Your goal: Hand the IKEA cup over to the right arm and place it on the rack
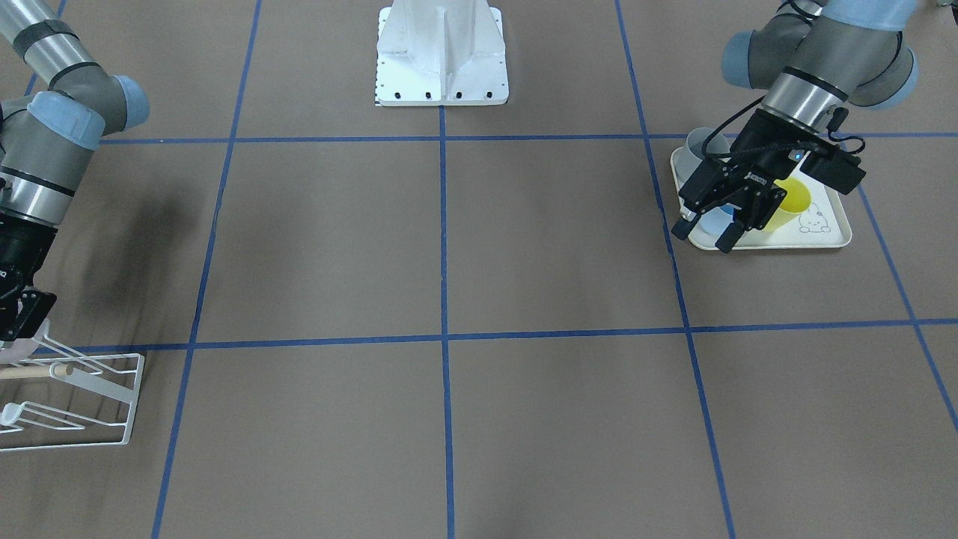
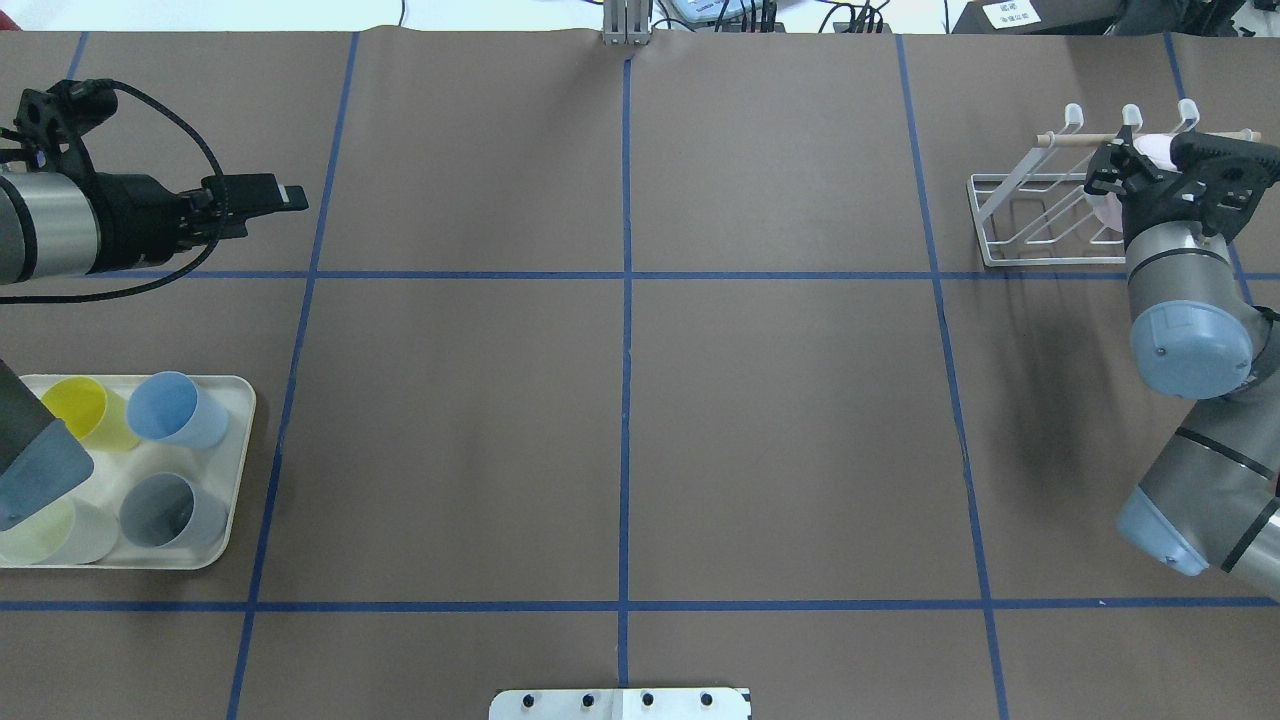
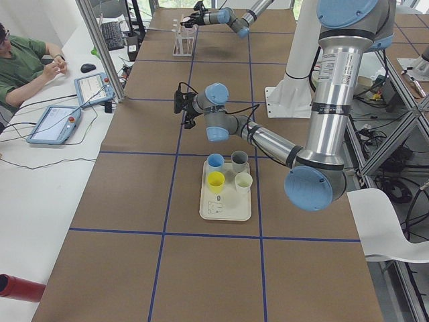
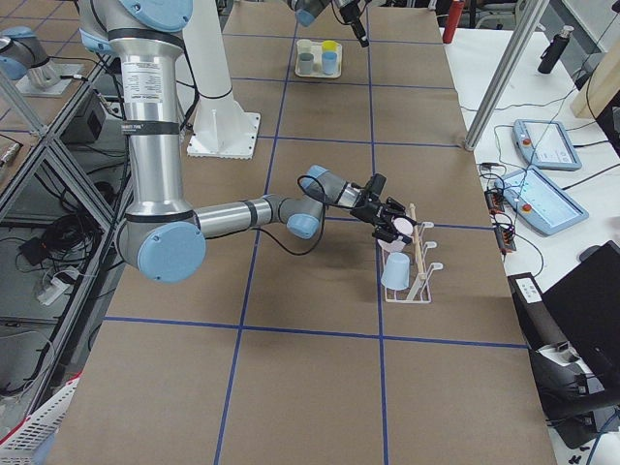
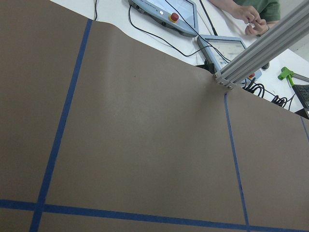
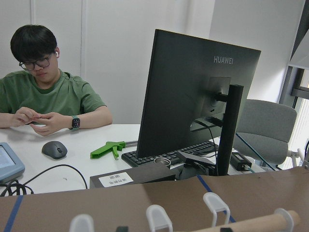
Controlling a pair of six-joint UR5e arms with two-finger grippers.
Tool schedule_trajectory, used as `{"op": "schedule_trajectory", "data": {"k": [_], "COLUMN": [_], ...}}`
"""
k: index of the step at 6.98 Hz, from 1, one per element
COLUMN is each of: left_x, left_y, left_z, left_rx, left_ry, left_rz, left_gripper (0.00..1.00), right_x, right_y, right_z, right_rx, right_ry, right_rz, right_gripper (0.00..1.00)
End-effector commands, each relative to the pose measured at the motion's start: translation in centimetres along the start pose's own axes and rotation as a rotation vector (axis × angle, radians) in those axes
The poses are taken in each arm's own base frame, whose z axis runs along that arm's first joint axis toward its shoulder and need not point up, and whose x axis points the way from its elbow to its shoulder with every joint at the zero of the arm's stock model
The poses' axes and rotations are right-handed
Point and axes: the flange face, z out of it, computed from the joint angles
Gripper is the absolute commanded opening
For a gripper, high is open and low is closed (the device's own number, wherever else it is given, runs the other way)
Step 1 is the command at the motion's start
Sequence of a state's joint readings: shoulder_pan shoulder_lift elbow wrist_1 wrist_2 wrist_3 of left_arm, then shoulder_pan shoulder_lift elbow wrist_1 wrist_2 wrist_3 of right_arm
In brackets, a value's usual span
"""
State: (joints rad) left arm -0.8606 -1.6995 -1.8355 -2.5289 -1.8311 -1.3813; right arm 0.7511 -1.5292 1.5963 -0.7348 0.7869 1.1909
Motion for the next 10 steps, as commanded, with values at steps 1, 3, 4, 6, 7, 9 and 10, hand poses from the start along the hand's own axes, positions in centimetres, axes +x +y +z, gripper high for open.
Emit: {"op": "schedule_trajectory", "data": {"k": [1, 3, 4, 6, 7, 9, 10], "left_x": [0.4, 0.4, 0.4, 0.3, 0.3, 0.2, 0.1], "left_y": [0.0, 0.0, 0.0, 0.0, 0.0, 0.0, 0.0], "left_z": [-0.2, -0.2, -0.2, 0.0, 0.0, 0.0, 0.1], "left_rx": [0.001, 0.001, 0.001, 0.0, 0.0, 0.0, 0.0], "left_ry": [0.007, 0.009, 0.009, 0.004, 0.004, 0.004, 0.002], "left_rz": [-0.003, -0.003, -0.003, -0.004, -0.004, -0.004, -0.005], "left_gripper": [1.0, 1.0, 1.0, 1.0, 1.0, 1.0, 1.0], "right_x": [0.7, 0.9, 1.0, 1.1, 1.3, 1.5, 1.6], "right_y": [0.3, 0.4, 0.5, 0.7, 0.3, -0.5, -0.6], "right_z": [0.2, 0.4, 0.5, 0.7, 0.8, 0.6, 0.7], "right_rx": [-0.003, -0.002, -0.002, -0.003, 0.001, 0.02, 0.022], "right_ry": [0.011, 0.016, 0.02, 0.023, 0.028, -0.003, -0.006], "right_rz": [-0.012, -0.014, -0.017, -0.015, -0.013, 0.016, 0.022], "right_gripper": [0.0, 0.0, 0.0, 0.1, 0.87, 1.0, 1.0]}}
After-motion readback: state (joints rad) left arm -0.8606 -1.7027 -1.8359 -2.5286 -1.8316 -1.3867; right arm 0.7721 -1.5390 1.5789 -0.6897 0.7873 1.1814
